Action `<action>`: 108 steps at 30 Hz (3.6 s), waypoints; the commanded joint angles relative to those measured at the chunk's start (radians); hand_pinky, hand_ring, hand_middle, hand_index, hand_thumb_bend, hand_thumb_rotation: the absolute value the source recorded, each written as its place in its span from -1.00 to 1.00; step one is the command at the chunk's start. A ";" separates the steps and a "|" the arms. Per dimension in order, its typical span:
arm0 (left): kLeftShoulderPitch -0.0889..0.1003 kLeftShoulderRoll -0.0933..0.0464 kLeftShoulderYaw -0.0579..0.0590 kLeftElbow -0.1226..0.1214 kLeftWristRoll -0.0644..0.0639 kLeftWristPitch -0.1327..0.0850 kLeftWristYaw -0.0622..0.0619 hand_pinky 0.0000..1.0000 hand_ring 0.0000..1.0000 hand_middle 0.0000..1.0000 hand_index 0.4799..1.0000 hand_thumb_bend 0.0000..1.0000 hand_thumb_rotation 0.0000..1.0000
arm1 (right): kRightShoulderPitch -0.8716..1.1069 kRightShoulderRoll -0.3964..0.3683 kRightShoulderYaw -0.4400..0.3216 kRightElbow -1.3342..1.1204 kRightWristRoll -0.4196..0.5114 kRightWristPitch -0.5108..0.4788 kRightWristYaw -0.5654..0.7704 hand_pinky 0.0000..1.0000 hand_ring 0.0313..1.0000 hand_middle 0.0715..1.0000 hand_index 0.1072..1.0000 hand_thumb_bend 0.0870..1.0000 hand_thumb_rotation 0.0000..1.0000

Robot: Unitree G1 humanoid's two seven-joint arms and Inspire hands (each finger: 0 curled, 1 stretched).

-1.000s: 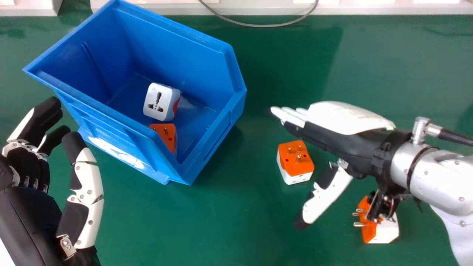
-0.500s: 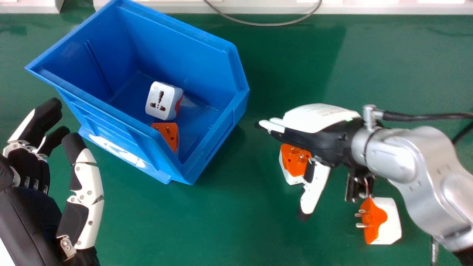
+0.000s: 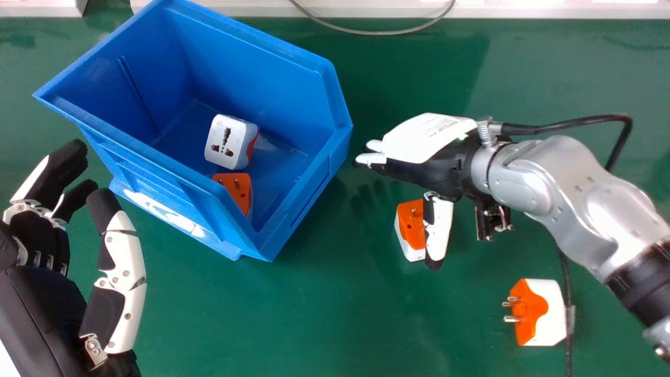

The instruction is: Pick all objects and put in blue box

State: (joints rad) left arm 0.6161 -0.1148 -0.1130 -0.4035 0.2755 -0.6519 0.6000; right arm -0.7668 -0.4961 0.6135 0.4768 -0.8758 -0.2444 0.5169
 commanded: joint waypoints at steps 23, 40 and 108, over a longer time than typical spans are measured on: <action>0.016 -0.071 -0.007 -0.030 0.010 -0.003 0.005 0.36 0.48 0.44 0.00 -0.53 -1.00 | 0.096 0.017 0.115 0.160 -0.168 -0.097 -0.503 -0.42 -0.27 -0.07 0.03 -0.06 -1.00; 0.015 -0.071 -0.009 -0.027 0.015 0.001 0.006 0.38 0.48 0.45 0.02 -0.52 -1.00 | 0.089 0.010 0.077 0.116 -0.131 -0.099 -0.464 -0.32 -0.24 -0.01 -0.08 -0.07 -1.00; -0.052 -0.064 0.028 0.026 0.007 -0.031 0.011 0.36 0.48 0.46 0.05 -0.54 -1.00 | -0.372 0.531 0.079 0.730 -0.069 -0.217 -1.175 0.39 0.87 0.96 0.78 0.95 -0.55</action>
State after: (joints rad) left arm 0.5676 -0.1193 -0.0900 -0.3719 0.2781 -0.6551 0.6107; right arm -1.0847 0.0333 0.6868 1.2414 -0.9480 -0.4501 -0.6415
